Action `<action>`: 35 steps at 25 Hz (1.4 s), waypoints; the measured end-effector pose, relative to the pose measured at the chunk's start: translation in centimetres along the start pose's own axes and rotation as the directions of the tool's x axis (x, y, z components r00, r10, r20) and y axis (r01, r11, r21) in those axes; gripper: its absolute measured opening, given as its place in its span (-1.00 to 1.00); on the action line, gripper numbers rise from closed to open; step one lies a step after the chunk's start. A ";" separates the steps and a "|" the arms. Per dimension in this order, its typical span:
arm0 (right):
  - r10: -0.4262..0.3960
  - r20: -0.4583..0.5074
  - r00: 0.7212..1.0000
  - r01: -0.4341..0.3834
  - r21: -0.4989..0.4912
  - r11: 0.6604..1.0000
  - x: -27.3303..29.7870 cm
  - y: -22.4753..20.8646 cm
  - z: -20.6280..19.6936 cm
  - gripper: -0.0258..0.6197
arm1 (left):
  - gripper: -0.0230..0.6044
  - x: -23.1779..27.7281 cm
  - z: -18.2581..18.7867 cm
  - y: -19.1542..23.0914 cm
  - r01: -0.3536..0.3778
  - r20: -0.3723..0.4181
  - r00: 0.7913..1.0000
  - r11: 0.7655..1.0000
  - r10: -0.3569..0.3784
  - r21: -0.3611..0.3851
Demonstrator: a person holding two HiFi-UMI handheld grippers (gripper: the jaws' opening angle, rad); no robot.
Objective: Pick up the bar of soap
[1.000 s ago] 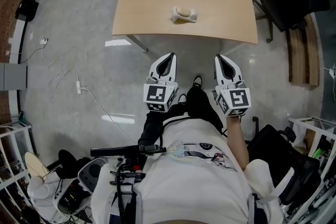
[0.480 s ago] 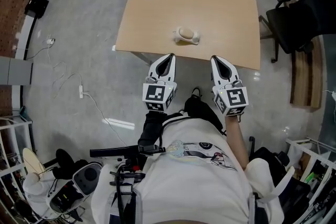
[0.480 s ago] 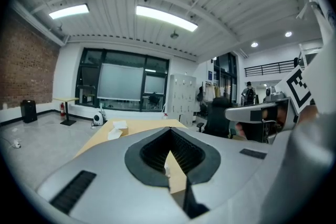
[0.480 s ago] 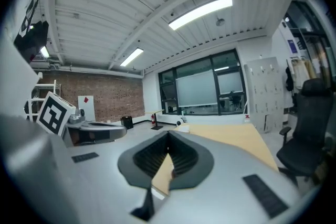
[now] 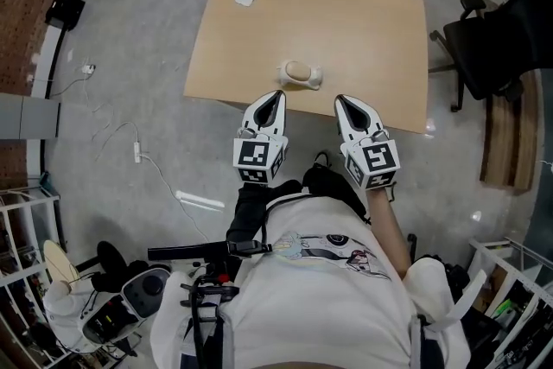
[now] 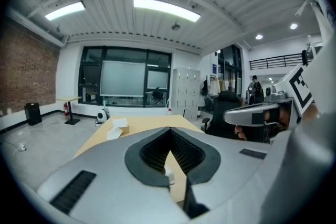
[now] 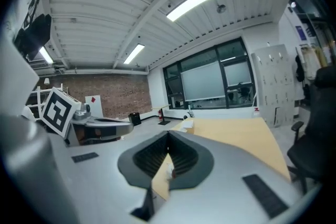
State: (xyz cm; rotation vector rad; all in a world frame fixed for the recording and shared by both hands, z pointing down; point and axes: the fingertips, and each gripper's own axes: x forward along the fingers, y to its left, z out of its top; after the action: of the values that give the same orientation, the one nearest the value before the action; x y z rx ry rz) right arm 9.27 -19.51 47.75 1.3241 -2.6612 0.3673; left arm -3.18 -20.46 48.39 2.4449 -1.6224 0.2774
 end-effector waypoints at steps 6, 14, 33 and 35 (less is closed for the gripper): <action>0.042 -0.050 0.998 -0.042 0.002 0.999 2.8 -0.8 -1.5 -0.91 | -0.91 1.9 -1.3 1.1 -0.029 -0.054 0.998 0.999 0.028 -0.023; 0.073 -0.190 0.979 -0.077 -0.015 0.997 7.3 -1.3 -6.4 -0.91 | -0.91 4.4 -5.6 3.2 -0.043 -0.178 0.984 0.998 0.033 -0.051; 0.141 -0.598 0.789 -0.334 -0.224 0.915 17.5 -2.2 -18.1 -0.91 | -0.91 5.8 -20.1 8.3 -0.072 -0.514 0.857 0.983 -0.024 -0.167; 0.140 -0.627 0.766 -0.365 -0.245 0.898 18.5 -2.3 -18.6 -0.91 | -0.91 5.9 -20.8 8.6 -0.074 -0.532 0.846 0.981 -0.032 -0.178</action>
State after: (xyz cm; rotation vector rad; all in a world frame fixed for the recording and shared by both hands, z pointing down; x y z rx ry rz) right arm 0.39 -29.74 70.39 0.5900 -2.2108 0.2573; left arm -9.89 -23.53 70.48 1.9631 -1.3514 0.6998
